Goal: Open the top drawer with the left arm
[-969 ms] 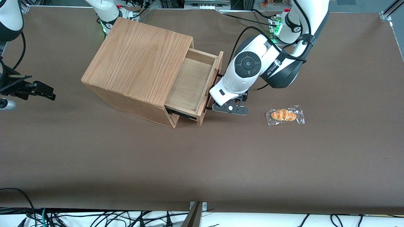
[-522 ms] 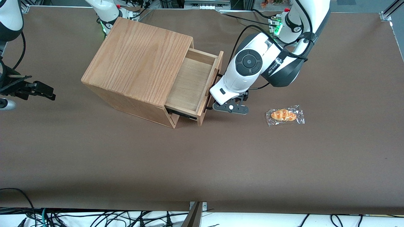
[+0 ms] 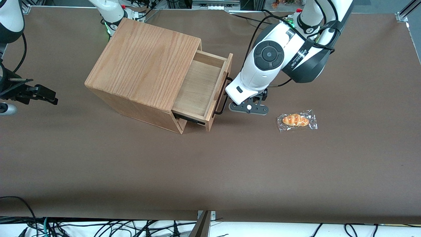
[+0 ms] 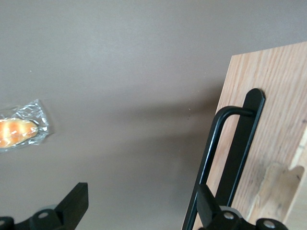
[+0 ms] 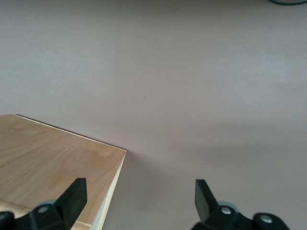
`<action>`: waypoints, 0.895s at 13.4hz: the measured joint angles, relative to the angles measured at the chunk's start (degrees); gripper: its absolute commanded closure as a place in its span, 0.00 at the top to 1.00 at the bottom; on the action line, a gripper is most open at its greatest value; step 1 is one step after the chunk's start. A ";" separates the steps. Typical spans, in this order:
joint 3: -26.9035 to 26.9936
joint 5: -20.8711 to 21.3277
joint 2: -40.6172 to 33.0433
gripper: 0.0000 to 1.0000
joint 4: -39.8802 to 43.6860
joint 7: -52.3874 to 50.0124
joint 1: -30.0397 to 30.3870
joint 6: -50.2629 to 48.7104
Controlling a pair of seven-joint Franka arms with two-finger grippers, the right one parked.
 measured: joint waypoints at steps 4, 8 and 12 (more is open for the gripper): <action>0.61 0.07 -2.89 1.00 0.27 -0.01 3.13 -2.52; 0.85 0.35 -5.73 1.00 0.37 0.22 9.91 -5.41; 1.03 0.46 -7.61 1.00 1.20 1.91 16.86 -7.19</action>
